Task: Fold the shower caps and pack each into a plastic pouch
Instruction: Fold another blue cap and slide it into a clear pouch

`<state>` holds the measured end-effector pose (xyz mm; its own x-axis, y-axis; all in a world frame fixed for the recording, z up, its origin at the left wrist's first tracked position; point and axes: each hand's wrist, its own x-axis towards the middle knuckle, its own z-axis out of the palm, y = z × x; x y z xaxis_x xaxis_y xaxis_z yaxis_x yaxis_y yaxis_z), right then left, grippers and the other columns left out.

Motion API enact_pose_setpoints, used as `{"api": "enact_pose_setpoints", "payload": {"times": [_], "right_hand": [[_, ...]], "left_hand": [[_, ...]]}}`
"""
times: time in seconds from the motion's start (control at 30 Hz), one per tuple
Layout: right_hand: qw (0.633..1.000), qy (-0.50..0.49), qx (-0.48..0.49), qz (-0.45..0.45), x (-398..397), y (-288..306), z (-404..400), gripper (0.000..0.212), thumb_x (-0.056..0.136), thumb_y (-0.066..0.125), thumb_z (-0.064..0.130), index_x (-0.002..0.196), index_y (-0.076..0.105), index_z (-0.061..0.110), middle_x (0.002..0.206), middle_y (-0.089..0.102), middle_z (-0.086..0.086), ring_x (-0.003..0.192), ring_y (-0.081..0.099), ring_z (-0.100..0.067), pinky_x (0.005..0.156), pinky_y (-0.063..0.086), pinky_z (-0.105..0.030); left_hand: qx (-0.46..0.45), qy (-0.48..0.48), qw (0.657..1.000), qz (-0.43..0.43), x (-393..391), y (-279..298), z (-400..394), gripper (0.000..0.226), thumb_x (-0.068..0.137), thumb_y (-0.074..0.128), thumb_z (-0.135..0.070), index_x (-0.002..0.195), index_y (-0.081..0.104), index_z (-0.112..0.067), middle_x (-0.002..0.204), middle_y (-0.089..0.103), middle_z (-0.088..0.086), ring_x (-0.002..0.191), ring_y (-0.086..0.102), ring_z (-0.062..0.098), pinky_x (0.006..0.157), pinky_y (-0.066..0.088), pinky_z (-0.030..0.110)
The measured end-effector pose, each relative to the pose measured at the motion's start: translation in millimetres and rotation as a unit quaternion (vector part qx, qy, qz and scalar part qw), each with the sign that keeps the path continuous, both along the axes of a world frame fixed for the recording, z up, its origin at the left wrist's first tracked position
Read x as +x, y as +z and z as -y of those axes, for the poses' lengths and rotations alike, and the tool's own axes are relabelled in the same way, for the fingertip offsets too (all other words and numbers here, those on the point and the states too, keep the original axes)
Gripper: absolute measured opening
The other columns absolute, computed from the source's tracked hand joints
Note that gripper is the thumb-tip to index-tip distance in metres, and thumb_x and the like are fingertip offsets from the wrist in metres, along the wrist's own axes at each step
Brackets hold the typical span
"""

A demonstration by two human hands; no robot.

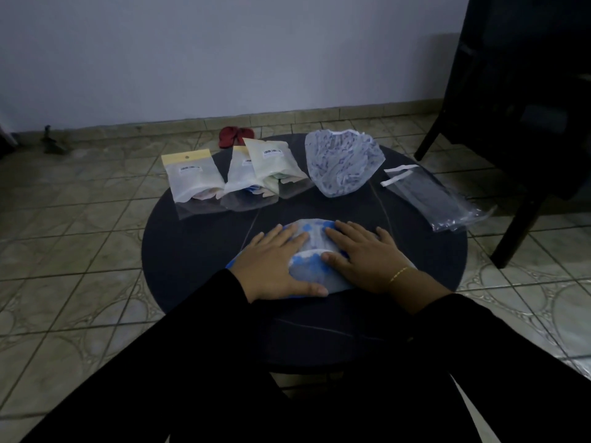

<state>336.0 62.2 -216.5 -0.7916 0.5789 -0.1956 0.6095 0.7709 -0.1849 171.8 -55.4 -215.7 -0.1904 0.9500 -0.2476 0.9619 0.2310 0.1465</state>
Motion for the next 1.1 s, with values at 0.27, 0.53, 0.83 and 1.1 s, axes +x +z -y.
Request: {"api": "enact_pose_setpoints", "payload": {"times": [0.27, 0.53, 0.83, 1.1], "right_hand": [[0.97, 0.075, 0.189, -0.131, -19, 2, 19, 0.058, 0.092, 0.03, 0.047, 0.142, 0.041, 0.019, 0.153, 0.03, -0.004, 0.141, 0.028, -0.021, 0.111, 0.016, -0.056], [0.999, 0.045, 0.015, -0.015, -2, -7, 1, 0.065, 0.096, 0.018, 0.056, 0.151, 0.001, 0.026, 0.159, -0.004, 0.009, 0.145, -0.007, -0.006, 0.118, -0.002, -0.038], [0.999, 0.017, 0.016, 0.037, 36, 0, -16, 0.067, 0.093, 0.014, 0.061, 0.15, -0.006, 0.031, 0.158, -0.009, 0.01, 0.145, -0.009, -0.008, 0.119, -0.001, -0.041], [0.998, 0.025, 0.026, 0.047, 35, 9, -17, 0.054, 0.1, 0.02, 0.037, 0.15, -0.001, 0.034, 0.159, -0.006, 0.01, 0.145, -0.009, -0.013, 0.117, -0.005, -0.048]], "left_hand": [[0.003, -0.015, 1.0, 0.001, 0, -1, 1, 0.123, 0.054, 0.032, -0.095, 0.148, -0.015, -0.031, 0.157, -0.019, -0.007, 0.144, -0.017, 0.016, 0.117, -0.006, 0.042], [0.002, -0.008, 1.0, -0.013, -4, -6, 0, 0.128, 0.049, 0.025, -0.098, 0.149, -0.012, -0.028, 0.157, -0.02, -0.008, 0.145, -0.016, 0.015, 0.117, -0.006, 0.04], [0.029, -0.065, 0.997, -0.017, -23, -7, 18, 0.12, 0.053, 0.001, -0.098, 0.15, -0.01, -0.027, 0.155, -0.019, -0.009, 0.139, -0.021, 0.004, 0.113, -0.011, 0.026], [0.091, 0.003, 0.993, 0.076, -38, -8, 36, 0.112, 0.061, -0.005, -0.092, 0.15, 0.02, -0.029, 0.151, 0.008, -0.021, 0.141, 0.005, 0.0, 0.115, 0.002, 0.025]]}}
